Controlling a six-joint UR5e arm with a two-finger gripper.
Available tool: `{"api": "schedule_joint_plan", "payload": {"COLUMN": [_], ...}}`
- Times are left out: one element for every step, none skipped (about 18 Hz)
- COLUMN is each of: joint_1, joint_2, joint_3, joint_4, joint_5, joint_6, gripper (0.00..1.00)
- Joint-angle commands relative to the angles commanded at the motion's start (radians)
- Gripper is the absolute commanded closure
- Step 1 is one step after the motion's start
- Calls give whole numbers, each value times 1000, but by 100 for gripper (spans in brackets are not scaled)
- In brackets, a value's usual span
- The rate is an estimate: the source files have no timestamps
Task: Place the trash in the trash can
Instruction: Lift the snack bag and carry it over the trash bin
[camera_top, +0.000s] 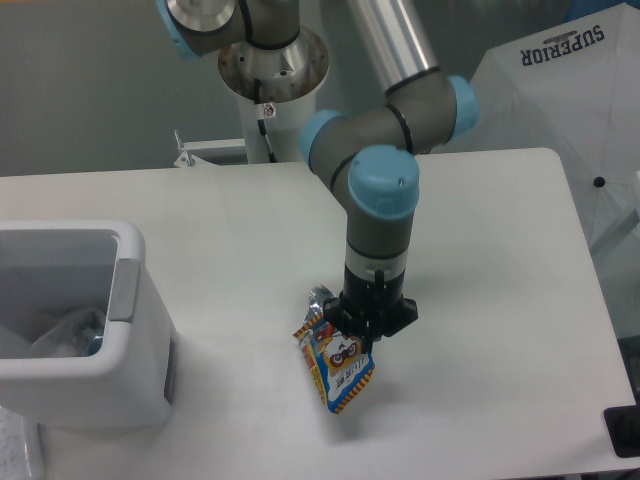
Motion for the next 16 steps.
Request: {"api": "schedule_joint_plan", "payload": {"joint_1": [0,0,-2,-2,-3,-5,-6,-11,-12,-15,-15,-15,-15,-15,-15,-17], "joint_2": [2,11,18,26,32,35,46,60,75,92,115,132,150,166,181,193], "joint_3": [23,48,72,91,111,129,141,150,154,155,158,161,163,163,169,178], "joint_4": [0,0,0,0,0,0,0,0,2,3,5,5,5,6,6,6], "joint_5": [-40,-60,-65,-65,-72,-88,-109,-135,-154,-164,-177,-197,-221,-241,-261,-290], "joint_6": [0,-2,-14,-31,-44,-55,-66,-78,-86,-94,-100,-100,-97,-92,-92,-97], "gripper": [96,96,96,96,96,96,96,96,96,96,96,96,96,96,96,96]}}
